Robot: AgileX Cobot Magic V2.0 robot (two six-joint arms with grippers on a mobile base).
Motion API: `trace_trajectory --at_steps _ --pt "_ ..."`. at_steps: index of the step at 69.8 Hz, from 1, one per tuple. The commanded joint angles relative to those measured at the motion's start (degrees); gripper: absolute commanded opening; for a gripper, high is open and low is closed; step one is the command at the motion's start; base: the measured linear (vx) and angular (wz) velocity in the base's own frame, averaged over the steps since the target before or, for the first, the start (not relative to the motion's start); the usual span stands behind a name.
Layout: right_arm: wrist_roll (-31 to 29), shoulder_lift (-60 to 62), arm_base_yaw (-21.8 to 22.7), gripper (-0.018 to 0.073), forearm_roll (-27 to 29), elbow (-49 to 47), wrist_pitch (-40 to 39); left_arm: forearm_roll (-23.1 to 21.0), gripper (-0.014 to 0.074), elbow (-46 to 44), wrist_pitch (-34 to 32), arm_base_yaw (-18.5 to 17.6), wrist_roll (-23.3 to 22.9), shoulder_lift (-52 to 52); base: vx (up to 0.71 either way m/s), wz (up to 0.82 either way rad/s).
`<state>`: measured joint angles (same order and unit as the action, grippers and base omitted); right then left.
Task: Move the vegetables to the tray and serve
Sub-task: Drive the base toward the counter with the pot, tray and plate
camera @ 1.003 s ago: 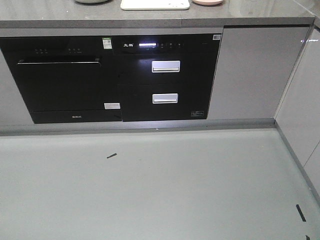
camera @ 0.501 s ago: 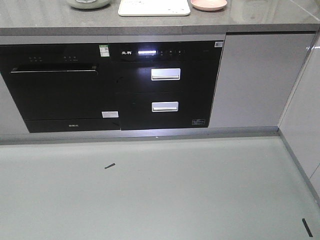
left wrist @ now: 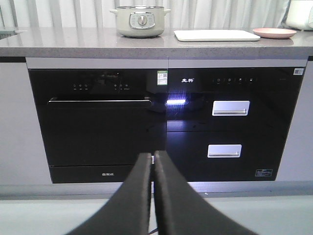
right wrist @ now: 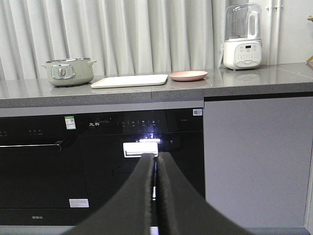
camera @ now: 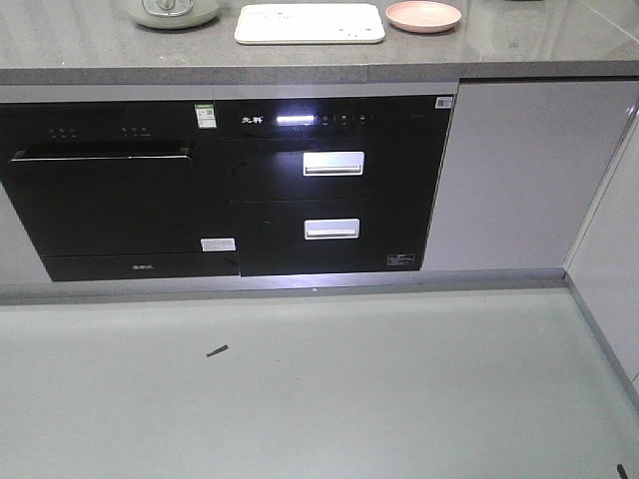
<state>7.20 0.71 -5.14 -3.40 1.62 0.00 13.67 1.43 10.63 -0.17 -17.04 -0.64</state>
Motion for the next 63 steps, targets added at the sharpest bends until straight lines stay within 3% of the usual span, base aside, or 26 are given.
trace_trajectory --at_steps 1,63 --pt "-0.15 0.37 0.17 -0.0003 -0.58 0.80 -4.29 -0.01 -0.0006 1.28 -3.98 0.03 -0.18 -0.82 0.12 0.00" --pt "-0.15 0.37 0.17 -0.0003 -0.58 0.80 -4.29 -0.01 -0.0006 1.28 -3.98 0.03 -0.18 -0.82 0.10 -0.02"
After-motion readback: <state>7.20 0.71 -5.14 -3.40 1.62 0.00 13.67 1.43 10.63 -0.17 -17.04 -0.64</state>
